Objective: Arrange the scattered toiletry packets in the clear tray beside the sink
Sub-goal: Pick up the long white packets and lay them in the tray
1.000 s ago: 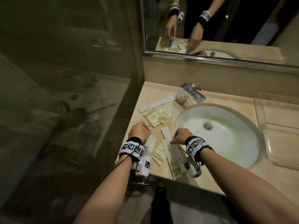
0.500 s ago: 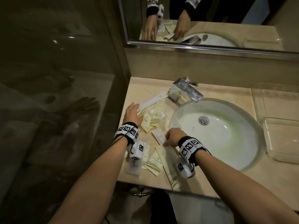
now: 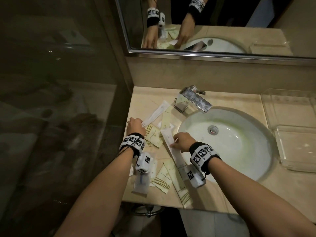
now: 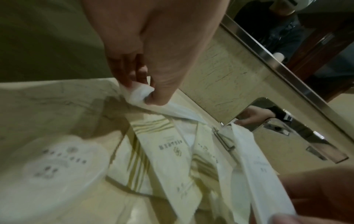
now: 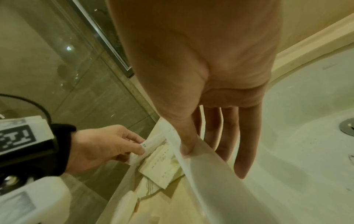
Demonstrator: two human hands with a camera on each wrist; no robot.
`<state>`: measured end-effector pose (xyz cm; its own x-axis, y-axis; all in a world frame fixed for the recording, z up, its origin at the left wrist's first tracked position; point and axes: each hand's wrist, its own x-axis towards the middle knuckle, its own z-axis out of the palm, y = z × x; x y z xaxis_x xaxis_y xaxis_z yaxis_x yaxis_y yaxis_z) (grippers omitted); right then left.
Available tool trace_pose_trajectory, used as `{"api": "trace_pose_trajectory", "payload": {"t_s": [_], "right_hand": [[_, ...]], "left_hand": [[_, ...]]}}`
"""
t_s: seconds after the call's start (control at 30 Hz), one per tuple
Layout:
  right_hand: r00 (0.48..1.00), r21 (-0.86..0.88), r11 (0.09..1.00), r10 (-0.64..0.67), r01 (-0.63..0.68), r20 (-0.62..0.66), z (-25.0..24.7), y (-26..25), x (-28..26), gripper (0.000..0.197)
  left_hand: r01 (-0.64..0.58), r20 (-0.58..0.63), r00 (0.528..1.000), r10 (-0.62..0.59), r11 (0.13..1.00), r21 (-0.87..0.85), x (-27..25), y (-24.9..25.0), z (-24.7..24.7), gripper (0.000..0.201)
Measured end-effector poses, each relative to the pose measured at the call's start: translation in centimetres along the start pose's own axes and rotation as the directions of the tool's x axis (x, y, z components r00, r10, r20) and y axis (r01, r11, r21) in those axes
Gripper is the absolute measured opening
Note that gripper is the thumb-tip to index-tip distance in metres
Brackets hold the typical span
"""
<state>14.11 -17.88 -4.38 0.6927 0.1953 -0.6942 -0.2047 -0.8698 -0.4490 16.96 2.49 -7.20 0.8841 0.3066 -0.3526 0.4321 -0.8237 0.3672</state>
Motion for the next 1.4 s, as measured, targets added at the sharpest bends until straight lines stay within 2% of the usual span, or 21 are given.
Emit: {"api": "trace_pose_trajectory", "payload": {"t_s": [0.1,0.2,0.33,0.4,0.5,0.63,0.7,0.77,0.9,0.93,1.07,1.17,1.3,1.4], "right_hand": [[0.998,0.023,0.999,-0.043,0.044,-0.051,-1.1,-0.2,-0.6,0.029],[0.988,0.043,0.993,-0.104,0.11,-0.112,-2.6,-1.1,-1.5,0.021],[0.966,0.08,0.978,-0.173,0.191,-0.191,-4.9,-2.6,-3.0,0.034],[0.959,0.129,0.967,-0.192,0.222,-0.21,-6.0,-3.1,-3.9,0.033],[0.947,0.247,0.93,-0.213,0.272,-0.241,-7.8,-3.2,-5.7,0.031],[0.906,0.317,0.883,-0.225,0.345,-0.36,-10.0,-1.8,-7.9,0.032],[0.864,0.327,0.867,-0.202,0.377,-0.46,-11.1,-0.4,-8.9,0.032],[0.835,0.344,0.849,-0.183,0.401,-0.519,-12.2,1.2,-10.1,0.033],[0.831,0.405,0.805,-0.183,0.434,-0.526,-14.8,5.5,-12.0,0.028],[0.832,0.425,0.789,-0.184,0.443,-0.524,-15.6,7.0,-12.4,0.027],[0.844,0.534,0.705,-0.175,0.467,-0.506,-19.0,13.0,-14.3,0.026],[0.845,0.535,0.707,-0.169,0.462,-0.507,-21.5,18.2,-15.7,0.028],[0.842,0.532,0.715,-0.149,0.454,-0.518,-24.3,25.2,-16.8,0.024],[0.834,0.524,0.724,-0.128,0.448,-0.537,-25.9,29.6,-17.7,0.028]], "left_hand": [[0.021,-0.012,1.0,-0.022,0.999,-0.048,-0.4,0.1,-1.5,0.022],[0.031,-0.045,0.998,-0.041,0.982,-0.189,-1.4,0.3,-3.4,0.023],[-0.014,-0.072,0.997,-0.016,0.916,-0.4,-4.0,1.4,-5.8,0.023],[-0.062,-0.067,0.997,0.035,0.893,-0.446,-5.7,2.4,-6.7,0.02],[-0.105,-0.01,0.993,0.12,0.825,-0.556,-8.0,4.1,-7.2,0.028],[-0.161,0.024,0.971,0.236,0.73,-0.664,-10.2,6.8,-7.6,0.033],[-0.162,0.051,0.96,0.276,0.693,-0.702,-11.1,8.5,-7.7,0.038],[-0.157,0.075,0.95,0.303,0.671,-0.724,-12.2,10.4,-7.5,0.046],[-0.177,0.118,0.911,0.396,0.632,-0.755,-14.9,15.1,-6.6,0.079],[-0.197,0.122,0.9,0.419,0.639,-0.743,-15.5,16.4,-5.9,0.08],[-0.224,0.105,0.892,0.44,0.632,-0.742,-17.9,21.9,-2.6,0.053],[-0.171,0.124,0.902,0.415,0.604,-0.778,-19.7,26.7,0.0,0.029],[-0.083,0.157,0.917,0.366,0.56,-0.824,-21.3,31.8,4.3,0.026],[-0.055,0.168,0.914,0.37,0.523,-0.85,-22.5,35.2,7.4,0.019]]}}
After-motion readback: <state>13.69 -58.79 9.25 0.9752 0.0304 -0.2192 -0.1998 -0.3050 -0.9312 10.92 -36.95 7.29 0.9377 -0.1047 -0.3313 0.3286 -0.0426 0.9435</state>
